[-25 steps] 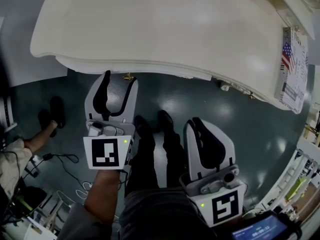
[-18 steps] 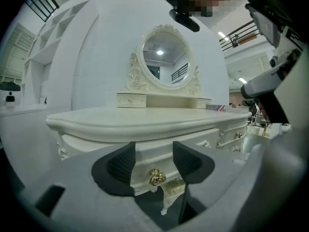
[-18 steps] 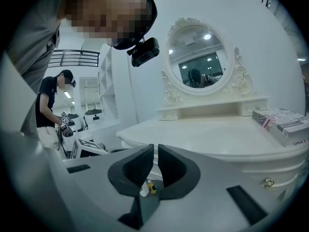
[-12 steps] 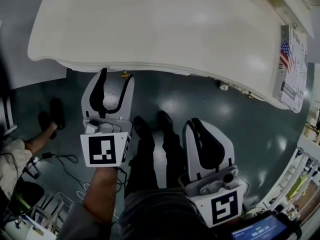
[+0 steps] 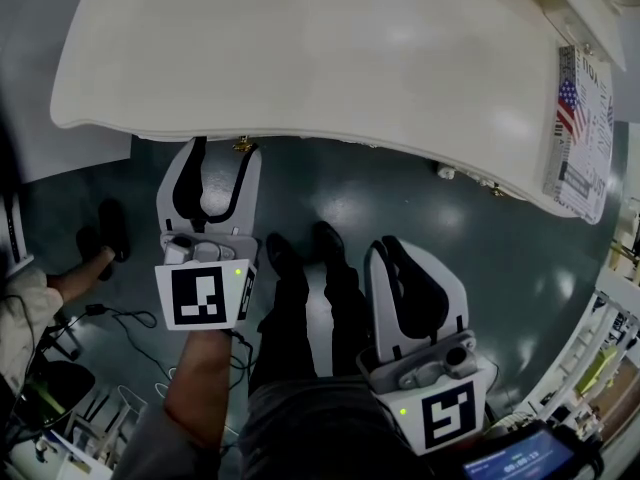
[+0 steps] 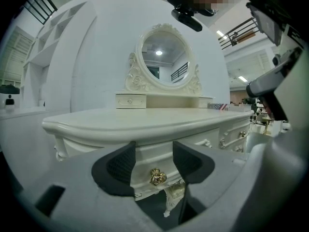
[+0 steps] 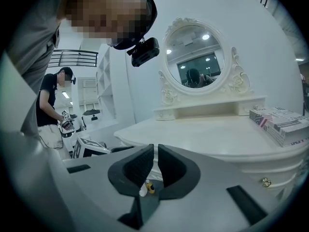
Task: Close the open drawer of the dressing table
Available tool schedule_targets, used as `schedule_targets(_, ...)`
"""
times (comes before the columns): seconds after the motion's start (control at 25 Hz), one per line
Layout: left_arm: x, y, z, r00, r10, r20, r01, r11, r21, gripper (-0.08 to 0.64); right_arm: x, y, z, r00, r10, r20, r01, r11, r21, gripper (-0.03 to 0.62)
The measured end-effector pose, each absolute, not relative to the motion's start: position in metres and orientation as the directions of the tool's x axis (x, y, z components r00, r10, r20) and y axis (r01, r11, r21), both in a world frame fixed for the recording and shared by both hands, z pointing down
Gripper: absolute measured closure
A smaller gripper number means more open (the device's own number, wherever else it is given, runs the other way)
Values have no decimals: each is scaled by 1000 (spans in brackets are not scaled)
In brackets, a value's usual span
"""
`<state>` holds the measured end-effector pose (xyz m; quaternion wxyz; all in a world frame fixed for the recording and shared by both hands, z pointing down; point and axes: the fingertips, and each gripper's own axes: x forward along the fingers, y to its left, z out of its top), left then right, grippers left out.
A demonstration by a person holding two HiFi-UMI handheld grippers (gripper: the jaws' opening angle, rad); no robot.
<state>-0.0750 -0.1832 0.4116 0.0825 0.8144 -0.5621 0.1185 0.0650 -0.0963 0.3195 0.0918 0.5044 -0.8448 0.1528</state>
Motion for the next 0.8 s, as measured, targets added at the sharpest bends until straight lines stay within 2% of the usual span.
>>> schedule_targets(0.48, -72, -165, 402, 341, -889, 304, -936, -352, 19, 308, 65, -93, 308, -486, -825, 288, -874, 462, -151, 577)
schedule_targets(0.8, -68, -128, 346, 330, -905, 269, -944, -325, 65, 310, 56, -85, 265, -523, -821, 229, -852, 513, -107, 576)
